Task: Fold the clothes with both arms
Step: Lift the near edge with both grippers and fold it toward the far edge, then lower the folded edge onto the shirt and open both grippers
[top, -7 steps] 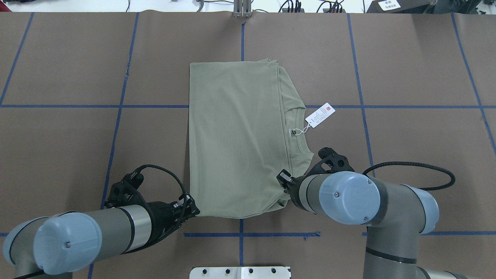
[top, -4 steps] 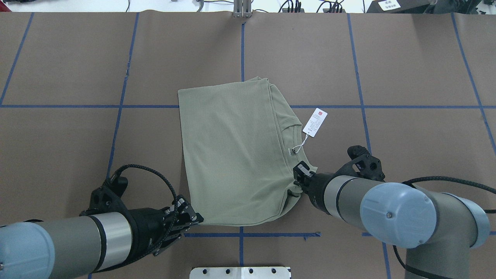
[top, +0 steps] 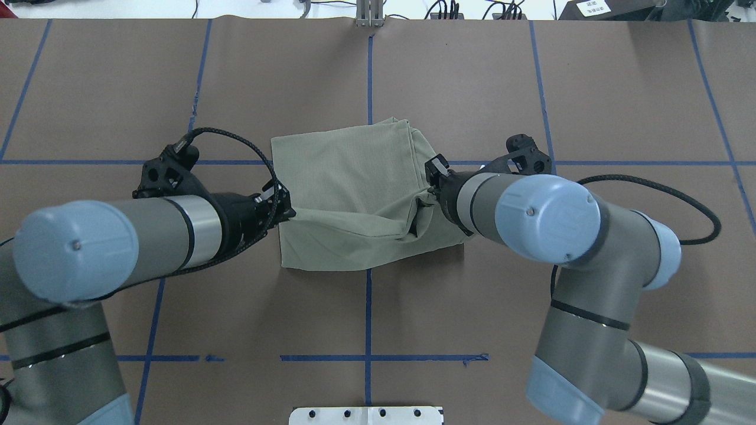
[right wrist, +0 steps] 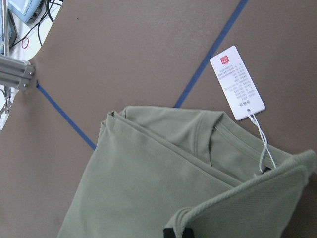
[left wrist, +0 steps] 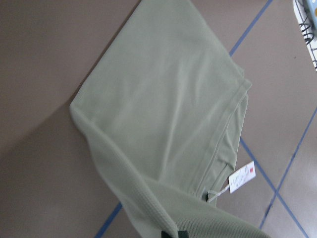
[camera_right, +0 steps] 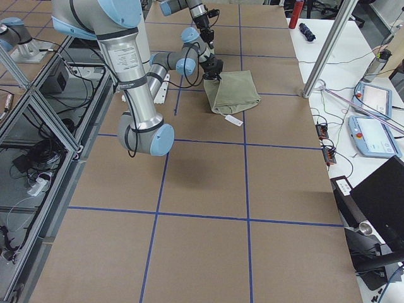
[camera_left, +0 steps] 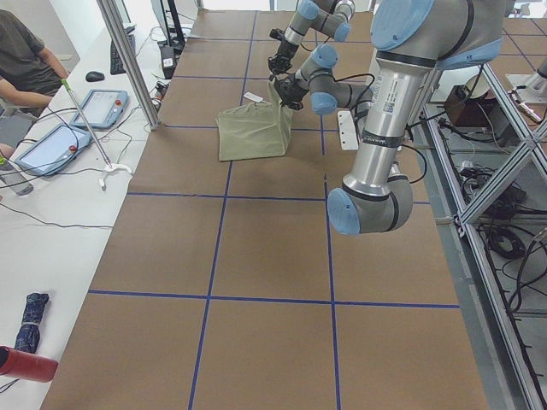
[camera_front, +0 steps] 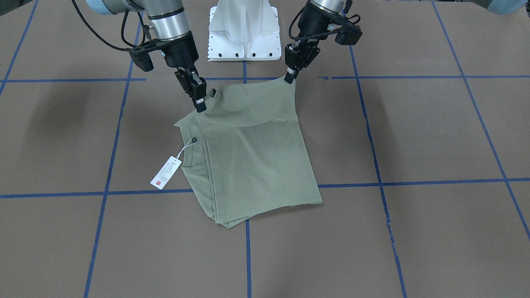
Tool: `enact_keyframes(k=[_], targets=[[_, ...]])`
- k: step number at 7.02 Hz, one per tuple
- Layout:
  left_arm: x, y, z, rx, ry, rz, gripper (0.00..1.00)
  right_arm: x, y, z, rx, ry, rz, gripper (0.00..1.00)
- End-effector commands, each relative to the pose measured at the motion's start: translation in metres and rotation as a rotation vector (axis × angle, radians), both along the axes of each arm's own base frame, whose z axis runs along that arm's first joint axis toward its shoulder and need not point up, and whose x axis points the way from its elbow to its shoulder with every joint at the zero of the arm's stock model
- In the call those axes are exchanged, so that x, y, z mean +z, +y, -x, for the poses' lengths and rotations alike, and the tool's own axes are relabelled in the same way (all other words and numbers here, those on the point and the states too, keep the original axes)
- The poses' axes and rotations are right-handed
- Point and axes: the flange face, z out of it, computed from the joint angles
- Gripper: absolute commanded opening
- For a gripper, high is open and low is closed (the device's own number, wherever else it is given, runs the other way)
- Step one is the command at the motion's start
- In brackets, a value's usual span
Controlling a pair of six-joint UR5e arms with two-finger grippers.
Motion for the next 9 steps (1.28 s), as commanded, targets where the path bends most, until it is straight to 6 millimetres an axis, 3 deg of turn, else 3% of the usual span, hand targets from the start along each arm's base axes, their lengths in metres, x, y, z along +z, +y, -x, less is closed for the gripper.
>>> enact_keyframes(k=[1,2,4,5,6,7,8,9], targets=[[0.020,-0.081,-0.016,-0.086,-0.058,-0.023,0.00,0.022,-0.073,0.035,0.034,0.018,0.022,0.00],[0.037,-0.109,-0.028,-0.111,-0.053,-0.036,0.00,0.030,-0.102,0.051,0.039,0.002,0.028,0.00],[0.061,-0.123,-0.047,-0.111,-0.078,-0.032,0.00,0.035,-0.130,0.080,0.039,-0.002,0.031,0.00],[0.070,-0.136,-0.065,-0.113,-0.092,-0.025,0.00,0.050,-0.140,0.088,0.037,0.004,0.033,0.00],[0.090,-0.147,-0.079,-0.118,-0.087,-0.031,0.00,0.062,-0.145,0.093,0.035,0.001,0.032,0.00],[0.119,-0.168,-0.081,-0.117,-0.129,-0.069,0.00,0.069,-0.165,0.100,0.027,0.018,0.023,0.66],[0.138,-0.193,-0.066,-0.111,-0.207,-0.143,0.48,0.069,-0.191,0.098,-0.002,0.031,-0.022,1.00],[0.151,-0.234,-0.033,-0.125,-0.302,-0.220,0.61,0.088,-0.236,0.072,-0.057,0.055,-0.075,1.00]])
